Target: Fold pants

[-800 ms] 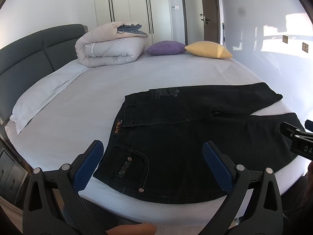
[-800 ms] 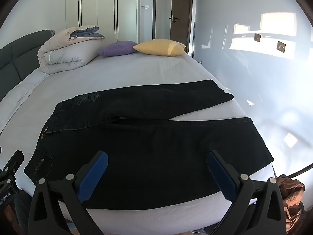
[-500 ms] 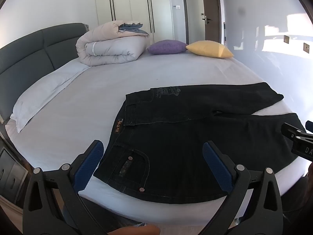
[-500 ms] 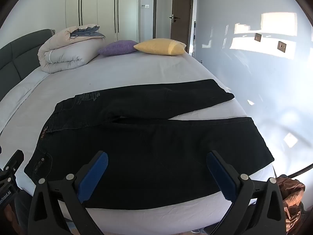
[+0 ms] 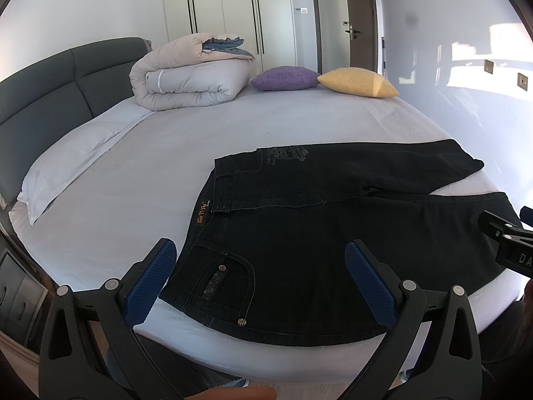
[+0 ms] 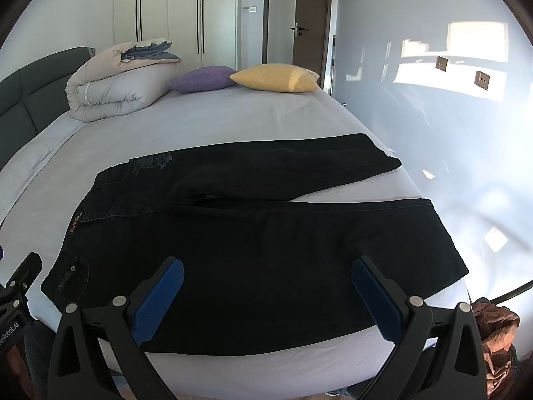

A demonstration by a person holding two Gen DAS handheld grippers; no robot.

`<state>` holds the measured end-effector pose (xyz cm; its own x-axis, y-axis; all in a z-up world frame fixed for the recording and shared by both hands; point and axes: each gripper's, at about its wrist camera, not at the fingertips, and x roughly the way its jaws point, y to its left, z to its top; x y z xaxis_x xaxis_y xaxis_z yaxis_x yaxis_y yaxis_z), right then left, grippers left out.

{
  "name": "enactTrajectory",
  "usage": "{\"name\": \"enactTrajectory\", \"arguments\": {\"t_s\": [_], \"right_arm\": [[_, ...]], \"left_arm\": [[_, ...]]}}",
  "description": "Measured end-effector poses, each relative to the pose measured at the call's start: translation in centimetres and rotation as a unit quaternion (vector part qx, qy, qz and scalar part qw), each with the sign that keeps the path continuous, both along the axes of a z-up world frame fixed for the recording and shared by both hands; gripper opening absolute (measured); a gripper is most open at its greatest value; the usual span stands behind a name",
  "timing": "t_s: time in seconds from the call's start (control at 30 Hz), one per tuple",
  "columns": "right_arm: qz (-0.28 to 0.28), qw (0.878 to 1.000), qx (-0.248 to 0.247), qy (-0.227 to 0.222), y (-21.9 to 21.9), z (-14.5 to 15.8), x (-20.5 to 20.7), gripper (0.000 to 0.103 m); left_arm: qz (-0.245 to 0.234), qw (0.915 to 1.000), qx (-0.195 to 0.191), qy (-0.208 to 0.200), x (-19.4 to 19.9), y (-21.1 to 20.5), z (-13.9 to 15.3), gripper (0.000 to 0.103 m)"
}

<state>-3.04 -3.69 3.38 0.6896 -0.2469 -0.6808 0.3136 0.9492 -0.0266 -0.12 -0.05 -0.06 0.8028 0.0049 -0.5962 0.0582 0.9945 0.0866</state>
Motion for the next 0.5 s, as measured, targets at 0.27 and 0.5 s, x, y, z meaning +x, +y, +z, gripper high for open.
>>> {"name": "enactTrajectory", "arguments": {"t_s": [0.27, 0.5], "right_arm": [[0.000, 1.000, 0.000, 0.001, 0.10, -0.10, -0.01, 0.103], [0.000, 1.000, 0.000, 0.002, 0.16, -0.25, -0.04, 0.103]], "left_arm": [[0.001, 1.0000, 0.000, 0.001, 0.07, -0.08, 0.03, 0.103], [0.001, 1.0000, 0.000, 0.002, 0.12, -0.07, 0.02, 0.103]]}}
